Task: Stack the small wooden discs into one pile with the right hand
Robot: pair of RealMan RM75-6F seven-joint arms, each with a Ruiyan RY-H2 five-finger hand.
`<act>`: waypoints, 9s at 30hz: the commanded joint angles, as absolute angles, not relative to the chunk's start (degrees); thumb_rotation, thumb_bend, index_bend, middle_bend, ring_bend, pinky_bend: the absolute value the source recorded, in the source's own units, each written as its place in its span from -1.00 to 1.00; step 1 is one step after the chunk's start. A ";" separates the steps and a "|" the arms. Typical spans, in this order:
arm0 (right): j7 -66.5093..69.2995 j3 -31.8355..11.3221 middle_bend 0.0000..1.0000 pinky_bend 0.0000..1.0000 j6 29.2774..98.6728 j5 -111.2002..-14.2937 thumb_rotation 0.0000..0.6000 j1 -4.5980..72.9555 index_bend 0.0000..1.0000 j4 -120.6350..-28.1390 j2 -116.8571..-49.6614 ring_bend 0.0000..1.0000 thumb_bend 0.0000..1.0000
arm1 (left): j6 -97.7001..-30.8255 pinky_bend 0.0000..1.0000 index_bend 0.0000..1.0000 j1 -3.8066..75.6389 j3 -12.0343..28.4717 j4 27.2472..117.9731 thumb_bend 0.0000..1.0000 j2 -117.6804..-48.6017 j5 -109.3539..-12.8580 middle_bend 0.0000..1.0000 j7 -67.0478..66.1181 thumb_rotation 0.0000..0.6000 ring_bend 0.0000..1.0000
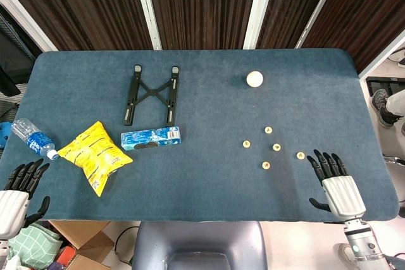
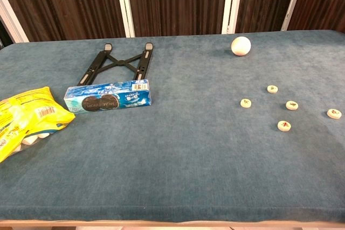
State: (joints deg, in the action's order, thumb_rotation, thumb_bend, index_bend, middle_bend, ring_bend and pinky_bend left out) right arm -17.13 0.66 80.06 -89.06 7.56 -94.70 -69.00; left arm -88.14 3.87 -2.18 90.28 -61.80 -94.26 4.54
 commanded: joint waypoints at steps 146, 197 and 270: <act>-20.84 -3.63 -0.92 -1.00 58.57 -66.99 1.00 25.53 -0.10 -66.79 -84.43 -1.00 0.04 | -87.44 -0.86 -1.00 4.40 -2.44 90.23 -0.01 -61.52 -94.50 -1.00 5.48 1.00 -1.00; -30.91 -11.67 -0.89 -1.00 53.74 -57.68 1.00 34.02 0.26 -70.19 -89.72 -1.00 0.04 | -86.84 -0.86 -1.00 4.51 -2.18 90.27 -0.02 -61.58 -93.64 -1.00 4.97 1.00 -1.00; -32.14 -6.82 -0.89 -1.00 53.23 -55.05 1.00 34.98 -0.07 -69.74 -89.16 -1.00 0.04 | -86.72 -0.86 -1.00 4.49 -2.12 90.36 -0.01 -61.51 -93.49 -1.00 5.15 1.00 -1.00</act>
State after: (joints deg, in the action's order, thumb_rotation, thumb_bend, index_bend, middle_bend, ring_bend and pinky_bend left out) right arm -32.16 -6.84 53.24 -55.03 34.99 -69.71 -89.17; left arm -86.73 4.48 -2.13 90.36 -61.50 -93.50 5.16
